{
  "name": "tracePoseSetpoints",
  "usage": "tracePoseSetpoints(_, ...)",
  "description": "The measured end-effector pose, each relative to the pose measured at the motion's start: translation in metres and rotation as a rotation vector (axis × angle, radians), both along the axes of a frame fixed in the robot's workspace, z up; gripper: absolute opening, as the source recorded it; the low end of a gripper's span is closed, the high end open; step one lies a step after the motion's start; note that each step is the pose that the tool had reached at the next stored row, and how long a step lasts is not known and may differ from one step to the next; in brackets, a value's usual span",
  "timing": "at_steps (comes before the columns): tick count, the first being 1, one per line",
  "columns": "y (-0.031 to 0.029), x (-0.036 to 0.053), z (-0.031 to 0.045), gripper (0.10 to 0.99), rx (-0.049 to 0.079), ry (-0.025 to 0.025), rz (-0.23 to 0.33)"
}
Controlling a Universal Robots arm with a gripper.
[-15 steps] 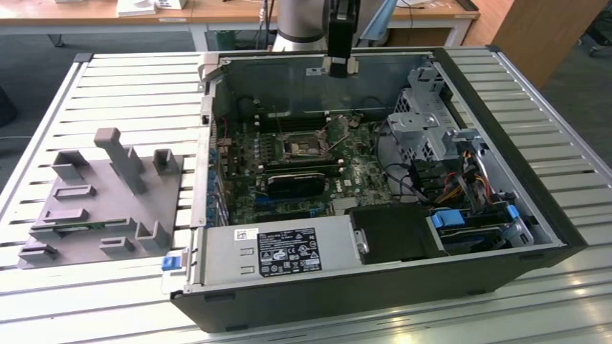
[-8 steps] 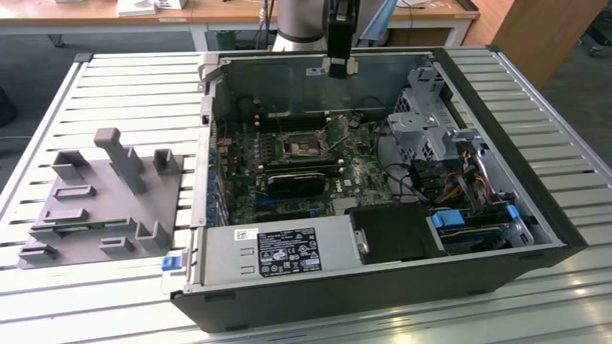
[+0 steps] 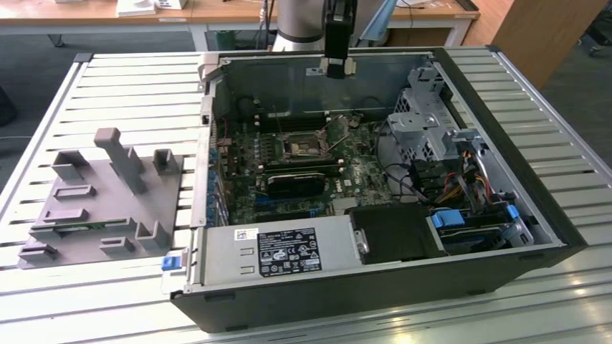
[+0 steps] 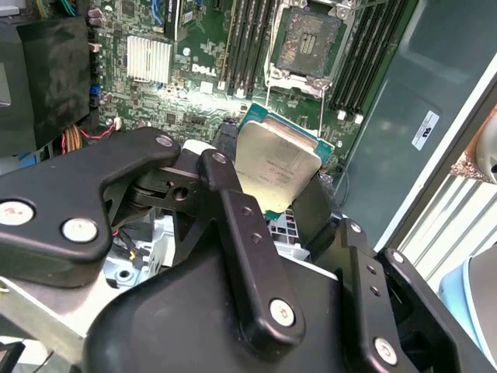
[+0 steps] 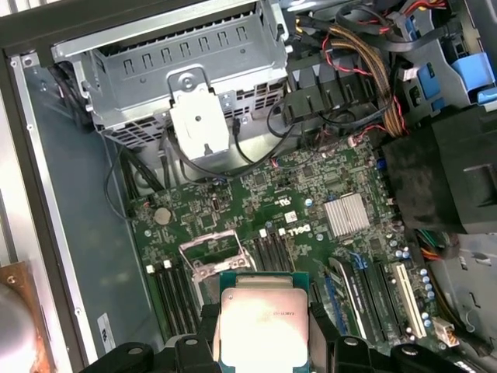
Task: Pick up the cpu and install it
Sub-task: 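Place the cpu into insertion slot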
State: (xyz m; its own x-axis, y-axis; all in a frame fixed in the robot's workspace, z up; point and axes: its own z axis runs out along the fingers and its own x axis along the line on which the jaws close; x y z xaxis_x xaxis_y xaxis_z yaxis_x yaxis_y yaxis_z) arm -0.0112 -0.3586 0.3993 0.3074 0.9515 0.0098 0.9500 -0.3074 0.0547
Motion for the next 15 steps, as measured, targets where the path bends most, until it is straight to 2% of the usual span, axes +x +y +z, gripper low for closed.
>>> tracePoseSetpoints(5, 0.0008, -0.0068, -0.0014, 0.537, 0.0, 0.0, 0.0)
tracePoseSetpoints(10, 0.0053, -0.0114, -0.0081, 0.537, 0.001, -0.0001, 0.006)
tracePoseSetpoints(15, 0.0054, -0.0118, -0.0142, 0.537, 0.001, -0.0002, 0.087)
